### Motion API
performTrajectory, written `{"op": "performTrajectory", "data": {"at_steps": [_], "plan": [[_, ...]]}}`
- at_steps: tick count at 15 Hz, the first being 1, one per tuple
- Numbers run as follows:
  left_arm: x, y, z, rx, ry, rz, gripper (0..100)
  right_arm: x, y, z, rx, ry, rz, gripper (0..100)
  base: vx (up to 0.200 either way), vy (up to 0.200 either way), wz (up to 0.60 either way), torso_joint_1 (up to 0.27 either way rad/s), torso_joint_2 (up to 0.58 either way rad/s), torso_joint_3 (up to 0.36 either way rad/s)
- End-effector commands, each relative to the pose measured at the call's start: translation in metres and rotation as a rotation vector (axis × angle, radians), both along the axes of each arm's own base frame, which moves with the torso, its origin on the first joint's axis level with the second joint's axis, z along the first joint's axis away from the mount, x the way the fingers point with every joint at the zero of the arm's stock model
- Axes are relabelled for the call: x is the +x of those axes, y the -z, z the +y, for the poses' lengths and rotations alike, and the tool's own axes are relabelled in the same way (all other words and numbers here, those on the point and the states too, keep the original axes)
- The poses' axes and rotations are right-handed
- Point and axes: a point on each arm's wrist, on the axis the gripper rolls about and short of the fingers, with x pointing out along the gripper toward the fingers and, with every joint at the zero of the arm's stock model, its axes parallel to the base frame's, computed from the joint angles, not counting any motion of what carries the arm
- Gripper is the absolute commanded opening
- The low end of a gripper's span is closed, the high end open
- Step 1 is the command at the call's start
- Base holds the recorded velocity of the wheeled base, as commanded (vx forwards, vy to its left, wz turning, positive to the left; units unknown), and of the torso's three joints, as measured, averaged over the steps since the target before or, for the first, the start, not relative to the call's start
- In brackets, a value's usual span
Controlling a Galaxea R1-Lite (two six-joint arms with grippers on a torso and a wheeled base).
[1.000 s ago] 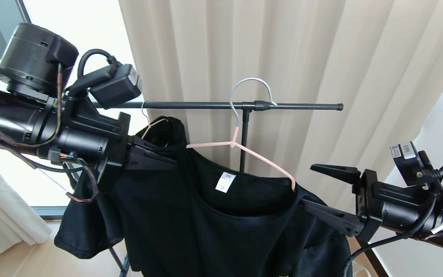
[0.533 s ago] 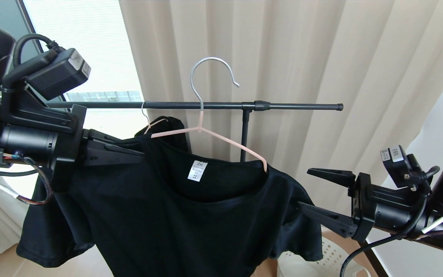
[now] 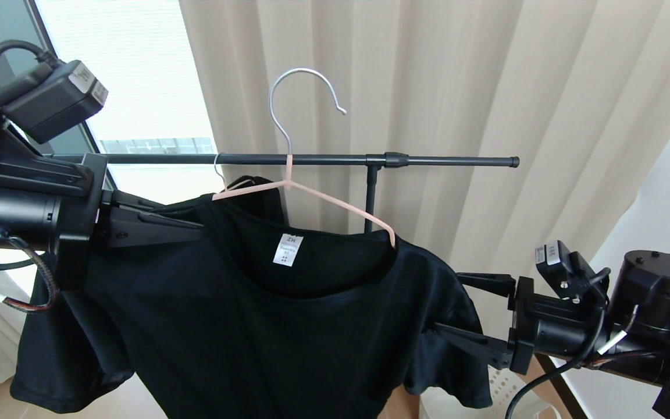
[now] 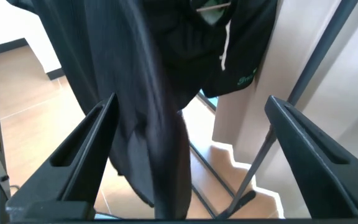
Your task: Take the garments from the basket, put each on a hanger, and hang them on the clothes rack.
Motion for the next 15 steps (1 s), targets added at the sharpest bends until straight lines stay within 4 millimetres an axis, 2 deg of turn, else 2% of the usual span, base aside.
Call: {"op": "performTrajectory", "data": {"at_steps": [1,5,11,12,15], "plan": [[0.0,0.001,0.0,-0.004,-0.004,0.002,0,0.002,0.007,0.001,-0.01,0.0,0.024,100,0.0,0.0,0.0,0.0,0.0,0.0],[0.0,0.0,0.005,-0.017,-0.037,-0.001,0,0.009,0.02,-0.005,-0.054,0.014,0.026,100,0.0,0.0,0.0,0.0,0.0,0.0],[-0.003,-0.002,0.006,-0.02,-0.038,-0.01,0,0.013,0.028,-0.004,-0.073,0.01,0.037,100,0.0,0.0,0.0,0.0,0.0,0.0],[-0.003,-0.002,0.006,-0.021,-0.038,-0.012,0,0.014,0.029,-0.003,-0.075,0.01,0.043,0,0.0,0.0,0.0,0.0,0.0,0.0],[-0.005,-0.003,0.006,-0.031,-0.046,-0.001,0,0.014,0.031,-0.003,-0.087,0.005,0.033,0,0.0,0.0,0.0,0.0,0.0,0.0]]}}
